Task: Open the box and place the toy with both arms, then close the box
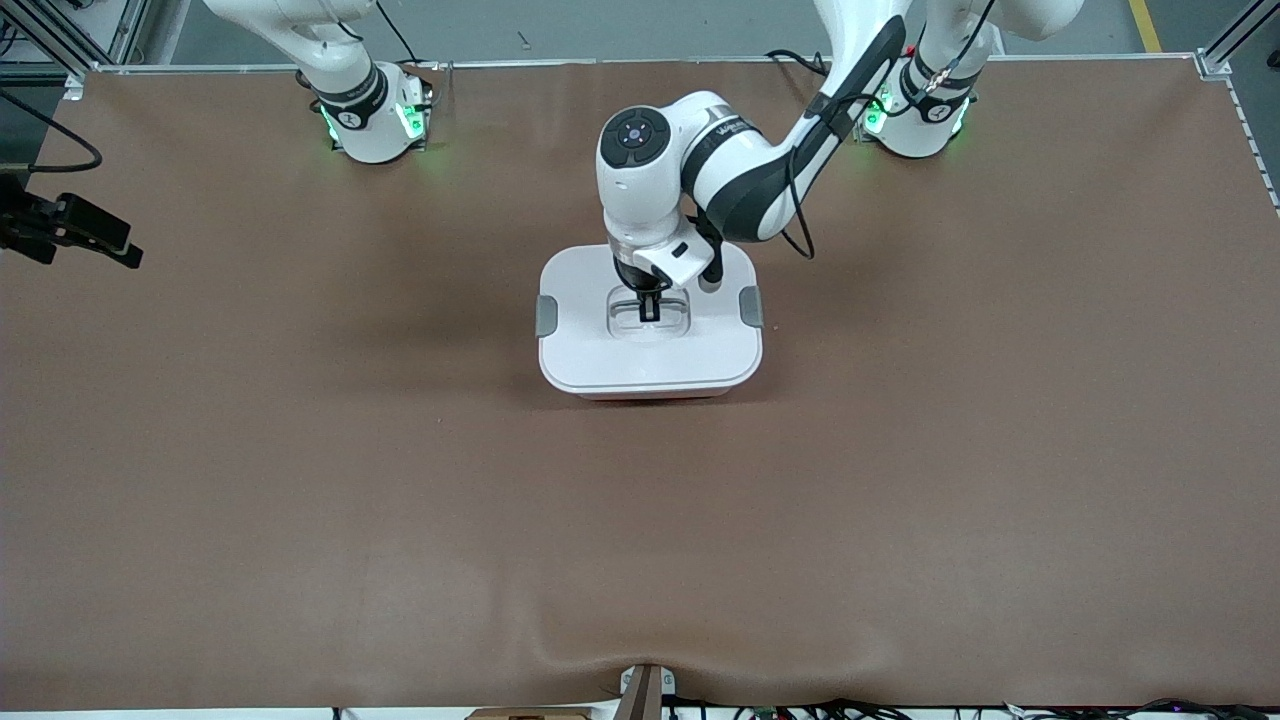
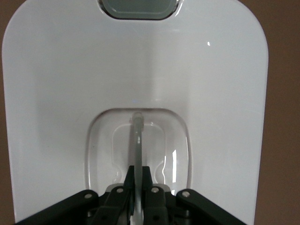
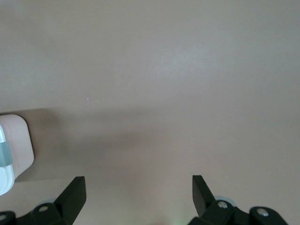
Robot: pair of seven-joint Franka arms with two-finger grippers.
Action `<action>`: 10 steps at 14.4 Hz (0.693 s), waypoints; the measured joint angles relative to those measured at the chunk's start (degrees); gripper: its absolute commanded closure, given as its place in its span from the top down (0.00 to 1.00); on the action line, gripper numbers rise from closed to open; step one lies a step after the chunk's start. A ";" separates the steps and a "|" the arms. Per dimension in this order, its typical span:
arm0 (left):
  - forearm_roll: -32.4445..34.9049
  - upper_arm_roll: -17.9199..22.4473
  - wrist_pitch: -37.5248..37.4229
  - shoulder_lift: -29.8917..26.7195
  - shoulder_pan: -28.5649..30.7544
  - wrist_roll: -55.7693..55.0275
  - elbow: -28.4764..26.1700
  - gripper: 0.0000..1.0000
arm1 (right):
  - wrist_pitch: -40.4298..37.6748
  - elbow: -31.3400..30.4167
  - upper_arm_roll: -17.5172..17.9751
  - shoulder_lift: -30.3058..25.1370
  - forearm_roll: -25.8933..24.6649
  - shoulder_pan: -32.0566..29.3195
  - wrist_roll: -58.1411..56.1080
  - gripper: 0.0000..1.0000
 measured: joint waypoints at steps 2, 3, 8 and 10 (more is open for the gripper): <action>0.04 -0.01 0.25 0.00 -0.31 -0.74 -0.10 0.00 | 0.01 0.00 0.00 0.38 0.00 0.07 0.00 1.00; 0.08 -0.01 0.28 0.00 -0.34 -0.76 -0.13 0.00 | 0.05 0.00 -0.05 0.51 0.00 0.07 0.00 1.00; 0.29 -0.01 0.46 -0.04 -0.33 -0.21 -0.38 0.00 | 0.25 0.00 -0.19 0.64 0.00 0.03 0.01 1.00; 0.32 -0.01 0.46 -0.12 -0.32 0.40 -0.53 0.00 | 0.25 0.00 -0.18 0.65 0.00 0.04 0.01 1.00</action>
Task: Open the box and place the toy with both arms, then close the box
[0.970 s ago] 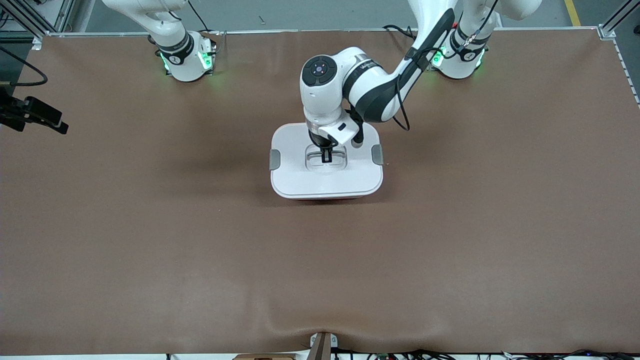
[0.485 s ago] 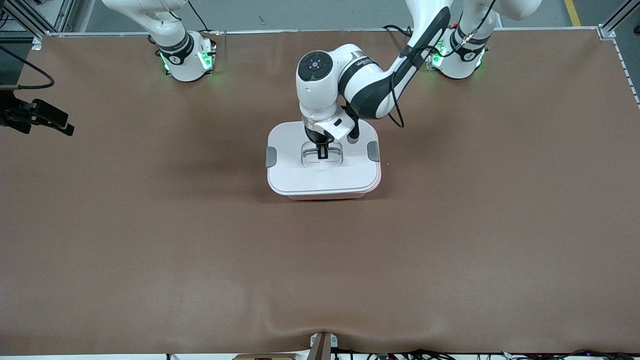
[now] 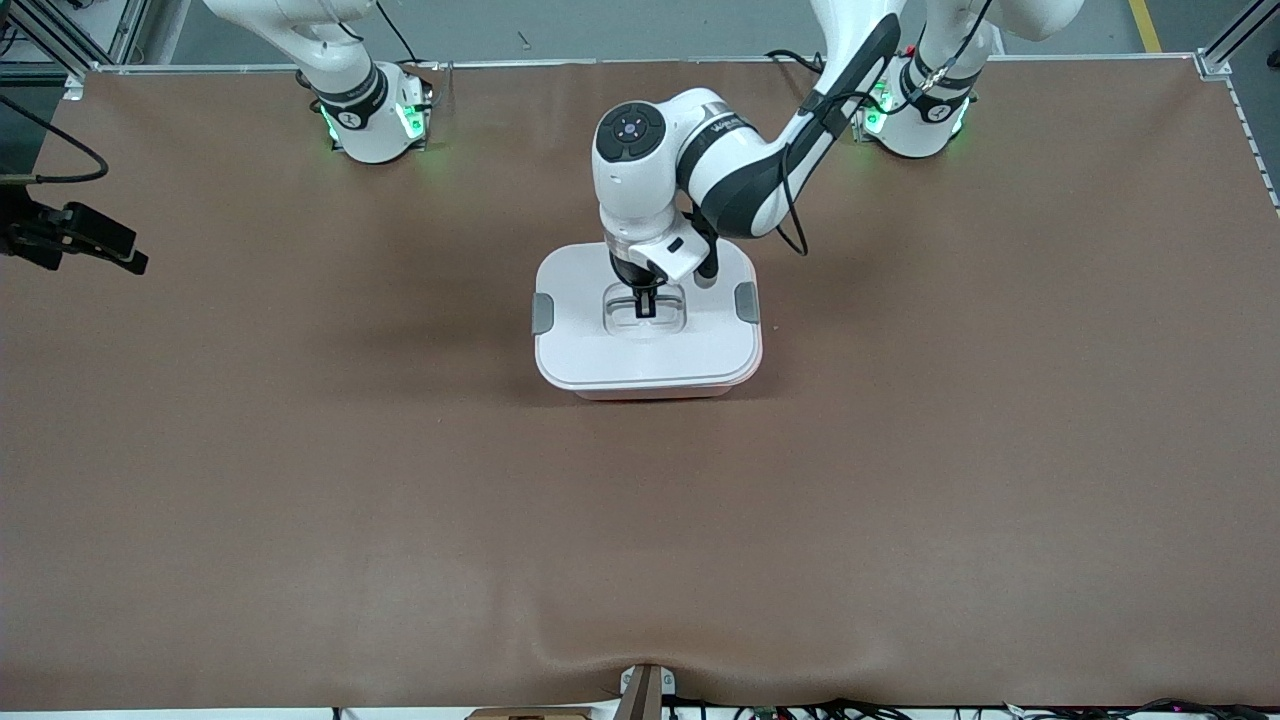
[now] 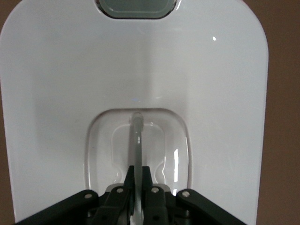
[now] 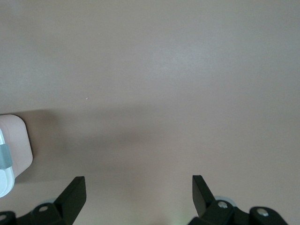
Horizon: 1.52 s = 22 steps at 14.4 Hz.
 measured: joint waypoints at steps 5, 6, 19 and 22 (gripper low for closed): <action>0.04 0.00 -0.01 -0.19 0.17 1.39 -0.35 0.00 | -0.29 0.00 0.11 0.01 0.00 0.15 0.00 1.00; 0.04 0.00 -0.01 -0.24 0.17 1.65 -0.41 0.00 | -0.34 0.00 0.12 0.01 0.00 0.20 0.00 1.00; 0.08 0.09 0.28 -0.71 0.38 2.39 -1.54 0.00 | -1.02 -0.01 0.12 0.01 -0.04 0.63 -1.27 1.00; 0.01 0.09 0.81 -0.71 1.00 2.22 -1.54 0.00 | -1.02 -0.01 0.07 0.01 -0.14 0.62 -1.27 1.00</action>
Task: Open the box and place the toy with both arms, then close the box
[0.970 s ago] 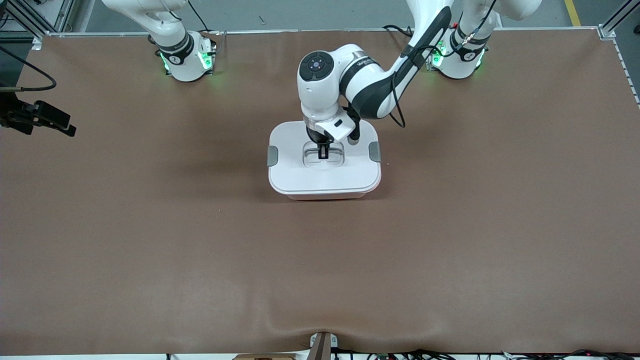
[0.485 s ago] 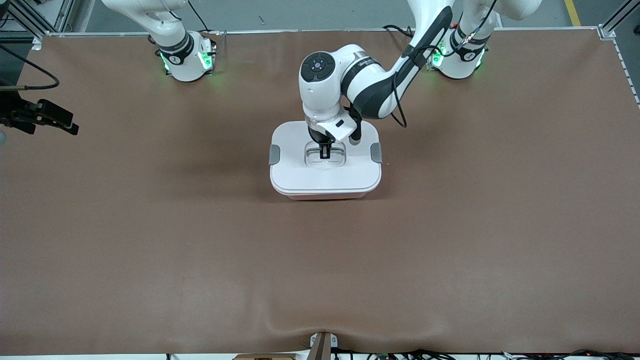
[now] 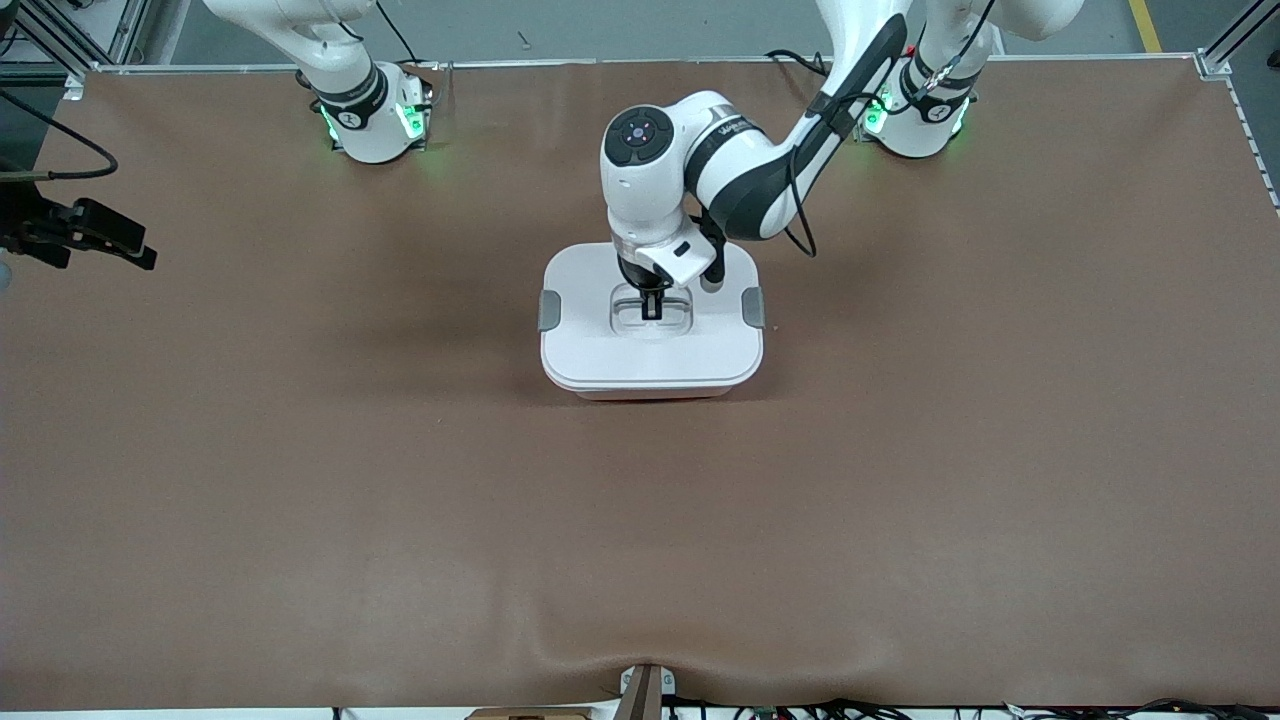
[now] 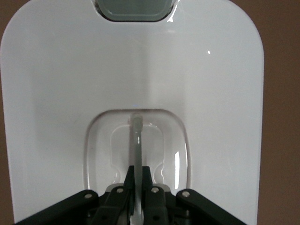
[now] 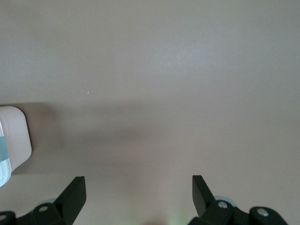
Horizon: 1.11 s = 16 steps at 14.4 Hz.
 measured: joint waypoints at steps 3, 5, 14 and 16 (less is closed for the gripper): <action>-0.04 -0.10 0.18 0.03 0.14 -0.18 -0.02 0.00 | 0.00 0.00 -0.01 0.00 -0.21 -0.01 0.00 1.00; -0.07 -0.22 0.26 0.38 0.05 -0.66 0.01 0.00 | 0.00 0.00 0.00 0.00 -0.23 0.00 0.00 1.00; 0.04 0.39 -0.69 0.62 0.78 -1.66 0.62 1.00 | 0.08 0.00 0.03 0.00 -0.23 0.02 0.00 1.00; 0.12 0.56 -5.08 -0.25 1.23 0.84 1.90 1.00 | 0.08 0.00 0.03 0.00 -0.23 0.02 0.00 1.00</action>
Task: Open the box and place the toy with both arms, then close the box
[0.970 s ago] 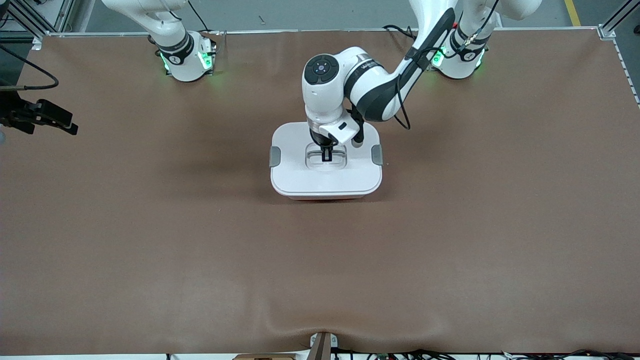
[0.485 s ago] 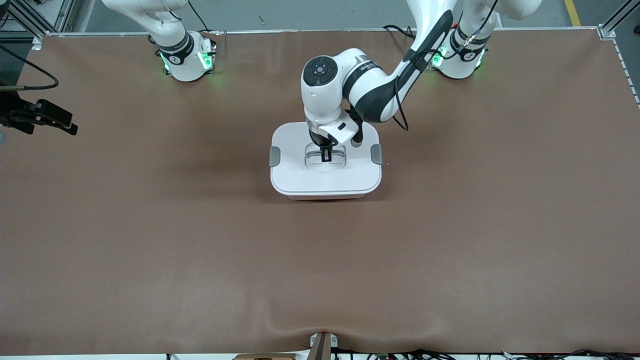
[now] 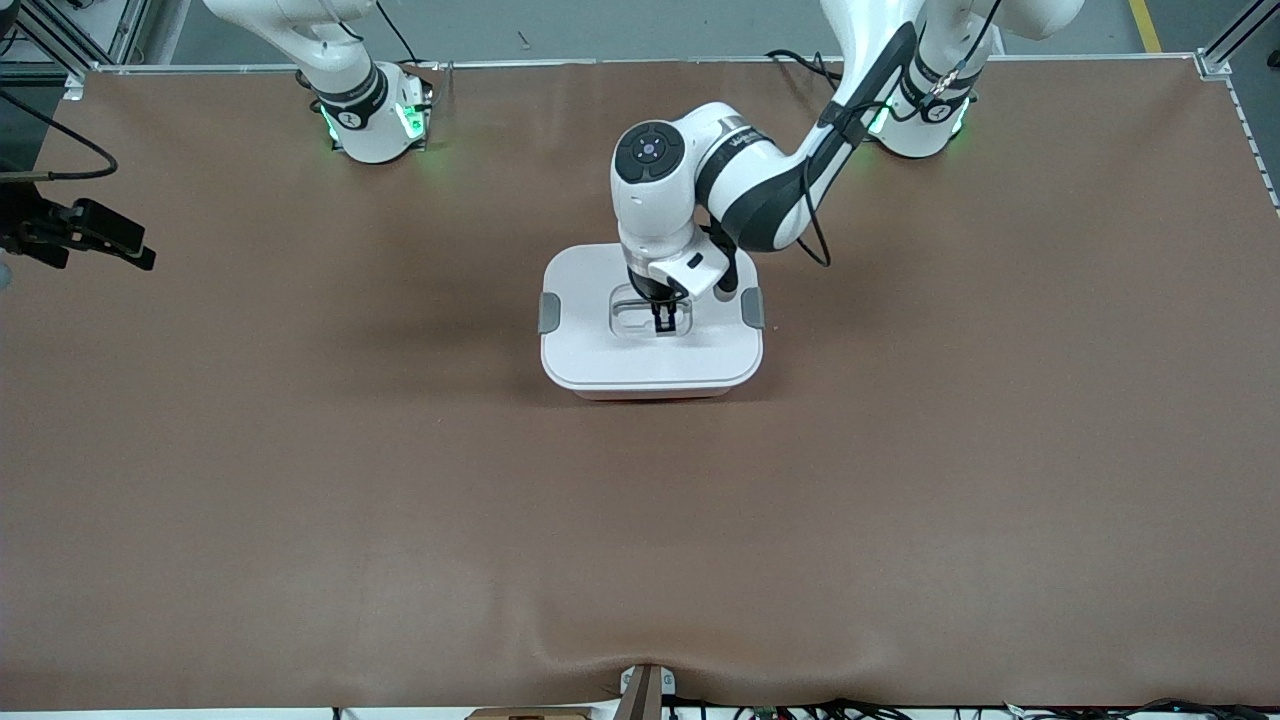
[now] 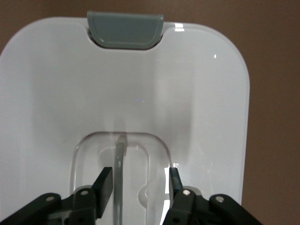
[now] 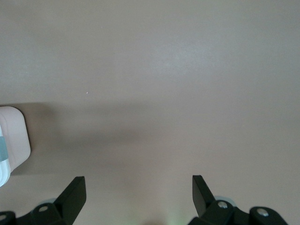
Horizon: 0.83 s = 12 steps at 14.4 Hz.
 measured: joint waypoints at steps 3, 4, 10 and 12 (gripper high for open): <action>0.00 0.07 -7.37 -3.59 1.59 3.86 1.99 1.00 | 0.00 0.00 0.00 0.00 0.00 0.00 0.00 1.00; 0.00 0.07 -8.92 -5.20 2.58 4.60 2.17 1.00 | 0.00 0.00 0.00 0.00 0.00 0.00 0.00 1.00; -1.00 0.16 -19.23 -12.82 10.36 16.29 2.52 1.00 | 0.00 0.00 0.03 0.03 0.00 0.03 0.00 1.00; -2.21 0.16 -21.69 -14.14 13.37 21.87 2.89 1.00 | 0.00 0.00 0.05 0.19 0.00 0.06 0.00 1.00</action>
